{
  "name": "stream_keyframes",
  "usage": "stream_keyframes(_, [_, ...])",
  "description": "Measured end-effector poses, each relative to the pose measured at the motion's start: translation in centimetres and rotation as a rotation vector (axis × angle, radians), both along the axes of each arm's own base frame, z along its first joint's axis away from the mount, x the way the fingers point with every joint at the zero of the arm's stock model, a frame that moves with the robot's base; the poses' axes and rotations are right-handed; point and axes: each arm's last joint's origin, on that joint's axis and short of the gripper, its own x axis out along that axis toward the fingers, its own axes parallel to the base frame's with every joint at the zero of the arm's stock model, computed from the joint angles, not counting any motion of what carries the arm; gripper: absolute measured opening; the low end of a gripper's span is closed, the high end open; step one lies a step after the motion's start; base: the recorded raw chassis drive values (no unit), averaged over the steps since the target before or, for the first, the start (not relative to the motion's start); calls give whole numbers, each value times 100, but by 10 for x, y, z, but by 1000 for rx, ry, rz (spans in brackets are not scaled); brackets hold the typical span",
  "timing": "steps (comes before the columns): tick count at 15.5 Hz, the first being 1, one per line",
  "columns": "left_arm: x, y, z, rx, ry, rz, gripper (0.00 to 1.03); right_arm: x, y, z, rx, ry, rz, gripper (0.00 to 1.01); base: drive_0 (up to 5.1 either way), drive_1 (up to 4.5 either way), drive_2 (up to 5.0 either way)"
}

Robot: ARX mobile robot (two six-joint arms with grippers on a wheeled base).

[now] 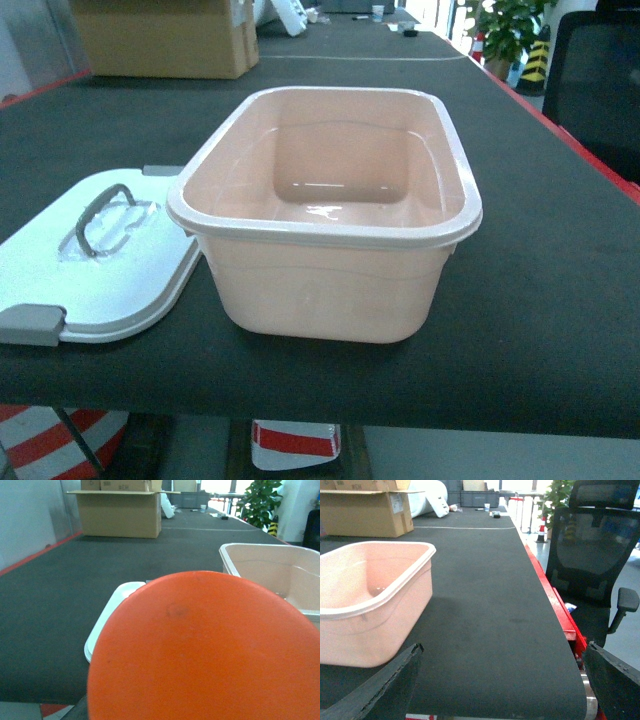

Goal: Pick capacitor and pack into box

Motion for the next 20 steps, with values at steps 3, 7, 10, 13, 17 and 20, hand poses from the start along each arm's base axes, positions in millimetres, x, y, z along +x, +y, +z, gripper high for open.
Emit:
stream_keyframes(3, [0,0,-1,0,9,0,44,0,0,-1,0,6,0,98,0,0,0])
stream_keyframes(7, [0,0,0,0,5,-2,44,0,0,-1,0,6,0,98,0,0,0])
stream_keyframes(10, [0,0,0,0,5,-2,44,0,0,-1,0,6,0,98,0,0,0])
stream_keyframes(13, [0,0,0,0,5,-2,44,0,0,-1,0,6,0,98,0,0,0])
stream_keyframes(17, [33,-7,11,36,-78,229,44,0,0,-1,0,6,0,98,0,0,0])
stream_keyframes(20, [113,-35,58,-9,-202,172,44,0,0,-1,0,6,0,98,0,0,0])
